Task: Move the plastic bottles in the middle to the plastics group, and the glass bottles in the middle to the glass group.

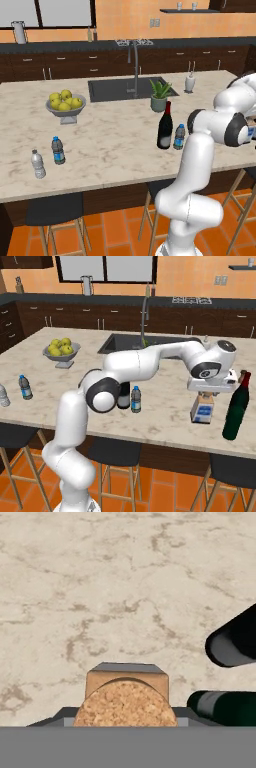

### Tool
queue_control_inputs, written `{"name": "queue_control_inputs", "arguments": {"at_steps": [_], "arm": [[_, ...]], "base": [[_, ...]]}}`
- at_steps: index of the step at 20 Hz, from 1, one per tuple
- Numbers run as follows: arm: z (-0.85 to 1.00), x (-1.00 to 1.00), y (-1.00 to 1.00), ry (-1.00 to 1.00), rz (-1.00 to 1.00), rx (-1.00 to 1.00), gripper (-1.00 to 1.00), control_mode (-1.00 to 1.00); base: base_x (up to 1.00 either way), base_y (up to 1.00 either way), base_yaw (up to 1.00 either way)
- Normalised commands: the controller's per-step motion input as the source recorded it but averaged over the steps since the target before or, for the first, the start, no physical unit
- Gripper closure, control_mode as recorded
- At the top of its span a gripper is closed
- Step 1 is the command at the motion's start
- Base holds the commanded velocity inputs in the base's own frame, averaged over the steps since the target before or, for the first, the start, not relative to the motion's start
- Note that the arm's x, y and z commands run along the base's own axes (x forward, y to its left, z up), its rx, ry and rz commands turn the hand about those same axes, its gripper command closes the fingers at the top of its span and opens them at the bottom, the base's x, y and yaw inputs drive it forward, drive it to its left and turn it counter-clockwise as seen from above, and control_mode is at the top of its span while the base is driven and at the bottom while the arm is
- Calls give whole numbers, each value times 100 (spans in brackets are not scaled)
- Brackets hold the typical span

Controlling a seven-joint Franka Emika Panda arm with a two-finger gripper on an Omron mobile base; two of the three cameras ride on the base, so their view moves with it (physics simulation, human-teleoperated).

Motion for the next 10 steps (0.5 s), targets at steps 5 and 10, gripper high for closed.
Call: {"name": "queue_control_inputs", "arguments": {"at_steps": [5,10], "arm": [[-11,14,-6,0,-2,0,100,-100],[-43,8,-5,0,-2,0,100,-100]], "base": [[0,0,0],[0,0,0]]}}
